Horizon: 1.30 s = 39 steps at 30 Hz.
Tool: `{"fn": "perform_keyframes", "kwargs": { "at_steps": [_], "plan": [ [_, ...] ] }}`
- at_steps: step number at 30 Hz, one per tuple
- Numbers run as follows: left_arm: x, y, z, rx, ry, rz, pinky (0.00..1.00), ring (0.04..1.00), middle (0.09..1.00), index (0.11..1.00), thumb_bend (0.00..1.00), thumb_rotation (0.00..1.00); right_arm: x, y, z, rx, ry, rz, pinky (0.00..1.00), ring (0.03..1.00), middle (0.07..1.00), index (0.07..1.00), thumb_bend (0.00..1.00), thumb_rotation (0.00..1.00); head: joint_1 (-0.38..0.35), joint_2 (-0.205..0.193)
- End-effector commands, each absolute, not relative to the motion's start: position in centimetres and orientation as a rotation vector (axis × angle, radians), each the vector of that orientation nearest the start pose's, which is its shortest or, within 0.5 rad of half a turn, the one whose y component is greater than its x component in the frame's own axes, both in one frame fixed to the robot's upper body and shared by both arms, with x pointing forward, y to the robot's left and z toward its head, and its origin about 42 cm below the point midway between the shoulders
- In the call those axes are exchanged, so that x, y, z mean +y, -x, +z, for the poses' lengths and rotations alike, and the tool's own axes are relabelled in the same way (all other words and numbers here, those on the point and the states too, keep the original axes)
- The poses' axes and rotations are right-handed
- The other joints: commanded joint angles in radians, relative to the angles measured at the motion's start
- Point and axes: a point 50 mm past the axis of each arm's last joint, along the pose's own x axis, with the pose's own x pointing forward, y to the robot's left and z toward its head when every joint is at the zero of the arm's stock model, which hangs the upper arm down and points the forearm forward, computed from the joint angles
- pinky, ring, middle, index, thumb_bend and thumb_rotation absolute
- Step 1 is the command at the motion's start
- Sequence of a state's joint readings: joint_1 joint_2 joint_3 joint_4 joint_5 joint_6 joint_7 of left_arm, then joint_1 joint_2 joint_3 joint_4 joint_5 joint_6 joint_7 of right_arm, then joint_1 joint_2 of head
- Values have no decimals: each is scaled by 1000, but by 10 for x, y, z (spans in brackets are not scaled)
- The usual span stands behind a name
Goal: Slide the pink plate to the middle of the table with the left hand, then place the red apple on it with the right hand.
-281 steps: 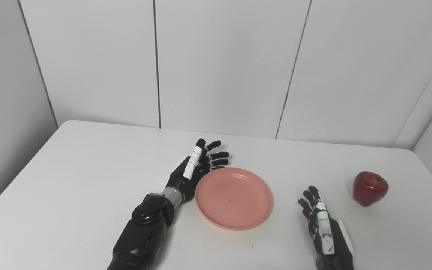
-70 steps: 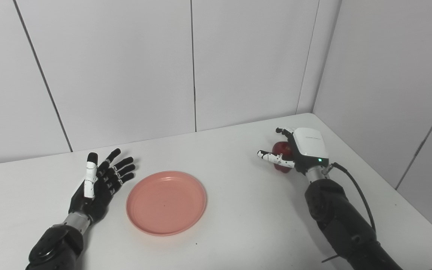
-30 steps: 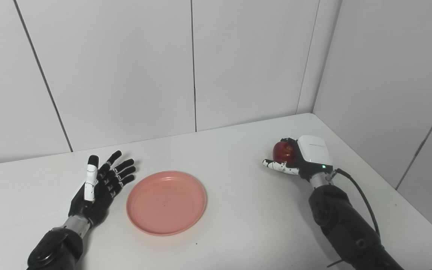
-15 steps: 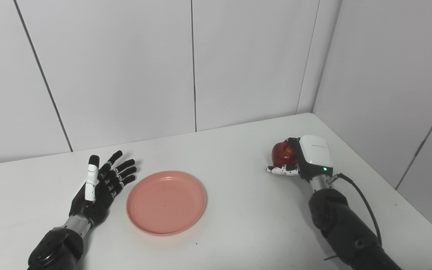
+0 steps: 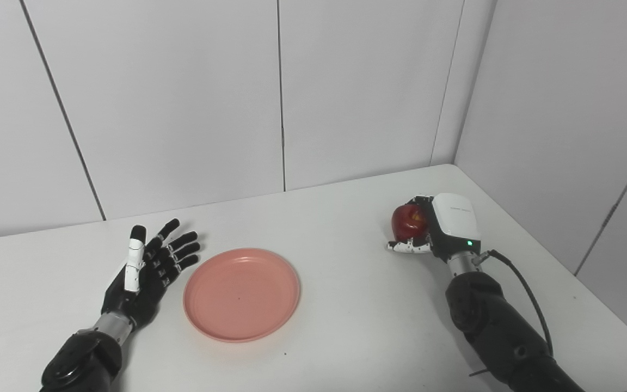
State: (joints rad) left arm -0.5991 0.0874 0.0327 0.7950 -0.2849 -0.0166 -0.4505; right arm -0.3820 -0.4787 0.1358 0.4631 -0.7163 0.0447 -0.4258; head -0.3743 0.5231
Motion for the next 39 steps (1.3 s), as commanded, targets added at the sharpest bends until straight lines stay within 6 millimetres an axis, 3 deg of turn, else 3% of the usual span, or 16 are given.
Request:
{"fn": "perform_keyframes", "kwargs": {
  "at_steps": [1,8,20,29,39],
  "plan": [
    [189,-437,69,318,228,-458,850,831,824,925,882,944,-364,-419,193,-271,1225,-361,160,215,307,490,505,159,3,0],
    [186,-436,68,320,225,-456,840,823,808,926,890,941,-346,-423,216,-343,1198,-328,138,191,283,489,505,159,20,0],
    [181,-434,66,318,208,-453,818,796,790,907,887,956,-311,-431,235,-436,1134,-269,132,181,271,489,506,162,52,-1],
    [178,-432,65,321,214,-450,824,796,788,900,901,949,-287,-440,235,-439,1148,-221,162,214,307,490,505,169,74,-3],
    [170,-431,63,321,225,-452,814,798,790,898,904,947,-261,-442,233,-462,1105,-167,134,185,281,492,504,167,125,4]
  ]
}}
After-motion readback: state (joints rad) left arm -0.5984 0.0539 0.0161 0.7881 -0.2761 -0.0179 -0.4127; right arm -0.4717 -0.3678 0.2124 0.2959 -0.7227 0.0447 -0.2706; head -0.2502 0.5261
